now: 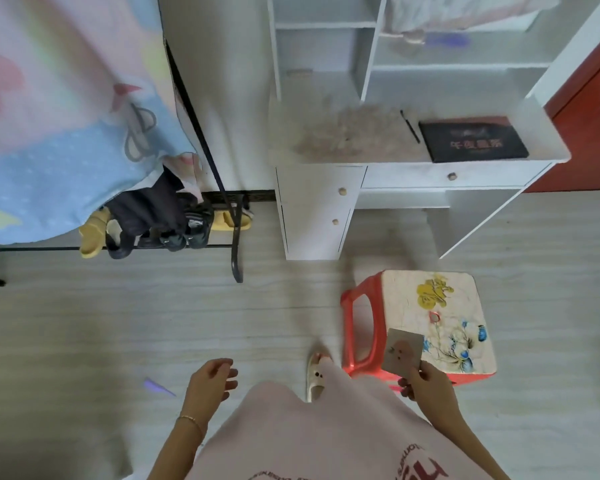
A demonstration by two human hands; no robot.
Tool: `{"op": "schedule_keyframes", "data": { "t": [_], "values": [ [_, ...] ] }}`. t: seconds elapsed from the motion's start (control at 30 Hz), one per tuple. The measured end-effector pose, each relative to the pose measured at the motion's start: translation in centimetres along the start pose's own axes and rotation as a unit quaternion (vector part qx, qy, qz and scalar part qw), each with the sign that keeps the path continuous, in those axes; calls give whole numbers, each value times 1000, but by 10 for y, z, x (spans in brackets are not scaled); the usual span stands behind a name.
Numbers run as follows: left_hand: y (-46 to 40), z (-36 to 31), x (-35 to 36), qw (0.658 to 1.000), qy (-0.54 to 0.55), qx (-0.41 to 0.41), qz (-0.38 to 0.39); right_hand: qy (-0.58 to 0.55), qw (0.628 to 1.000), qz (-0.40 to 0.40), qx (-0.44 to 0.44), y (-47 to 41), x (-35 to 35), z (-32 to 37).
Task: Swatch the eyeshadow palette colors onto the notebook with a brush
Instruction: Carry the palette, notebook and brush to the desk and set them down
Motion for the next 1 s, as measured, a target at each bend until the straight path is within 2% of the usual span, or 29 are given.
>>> {"op": "schedule_keyframes", "data": {
  "t": [0.27,0.57,0.67,0.83,1.0],
  "values": [
    [-46,-109,47,998,-42,29,26,29,999,2,-36,-90,-22,81],
    [-133,-190,100,989,-117,7,92,-36,998,-32,47,-145,-17,113],
    [-171,-237,119,980,-153,31,121,-23,996,-58,64,-165,-26,132],
    [-223,-323,157,945,-251,119,175,-25,992,-100,70,-192,-44,178],
    [-245,-388,205,875,-374,186,244,-75,983,-151,75,-204,-61,209]
  ]
}}
Point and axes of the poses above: each hand's wrist, its own y-axis away from the middle knuckle, its own x-axis out of the palm, z = x × y, the point moved 9 cm from there along -y, towards the middle knuckle
